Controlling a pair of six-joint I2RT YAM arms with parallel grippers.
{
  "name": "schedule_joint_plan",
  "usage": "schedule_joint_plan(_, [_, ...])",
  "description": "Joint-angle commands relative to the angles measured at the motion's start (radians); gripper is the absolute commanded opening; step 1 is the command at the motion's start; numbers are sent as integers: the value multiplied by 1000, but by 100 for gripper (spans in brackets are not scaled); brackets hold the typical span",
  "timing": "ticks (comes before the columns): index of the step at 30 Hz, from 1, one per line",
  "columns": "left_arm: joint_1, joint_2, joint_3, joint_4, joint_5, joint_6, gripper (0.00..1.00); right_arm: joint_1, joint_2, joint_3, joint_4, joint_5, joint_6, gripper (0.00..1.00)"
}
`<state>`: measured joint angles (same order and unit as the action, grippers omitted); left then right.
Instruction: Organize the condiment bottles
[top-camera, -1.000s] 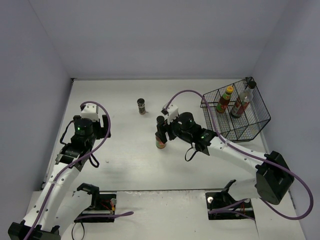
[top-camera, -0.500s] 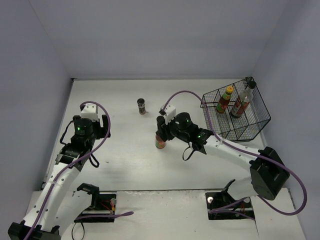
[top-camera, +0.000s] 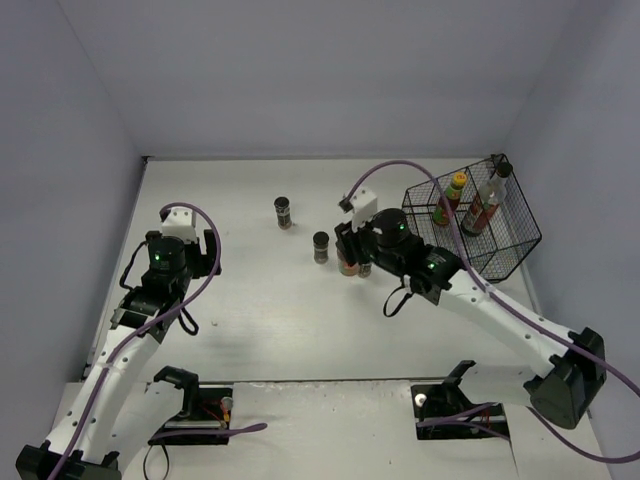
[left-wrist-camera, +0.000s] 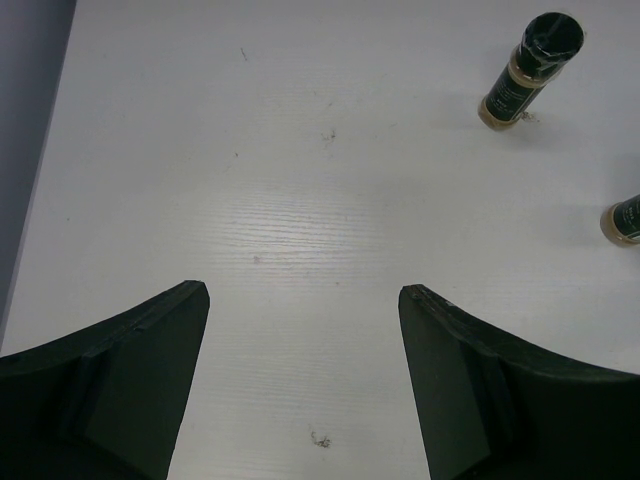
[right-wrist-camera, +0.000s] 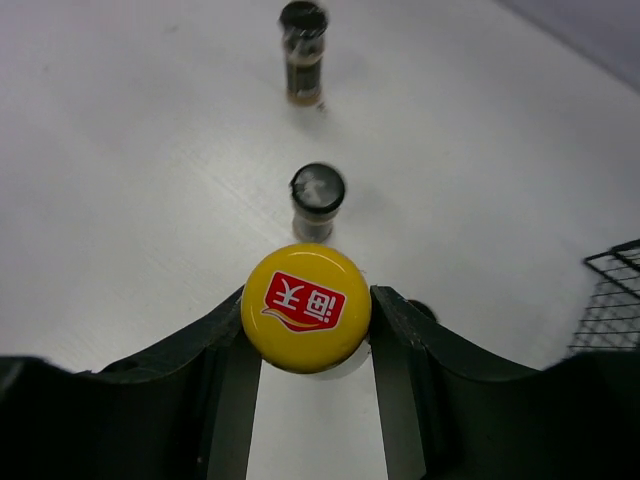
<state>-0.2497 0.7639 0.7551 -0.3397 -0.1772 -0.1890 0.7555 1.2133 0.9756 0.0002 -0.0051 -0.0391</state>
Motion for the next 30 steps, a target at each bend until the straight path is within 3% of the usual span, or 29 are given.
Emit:
schedule_joint_plan(1, [-5, -8, 18, 50, -7, 11, 77, -53, -107, 173, 78, 166, -48, 0])
schedule_joint_plan(9, [-5, -5, 18, 51, -5, 11, 77, -296, -146, 259, 46, 303, -84, 0])
schedule_joint_plan(14, [-5, -6, 18, 51, -4, 10, 77, -499, -127, 258, 72, 220, -51, 0])
schedule_joint_plan(30, [-6, -6, 21, 51, 4, 10, 77, -700, -101, 126, 181, 165, 14, 0])
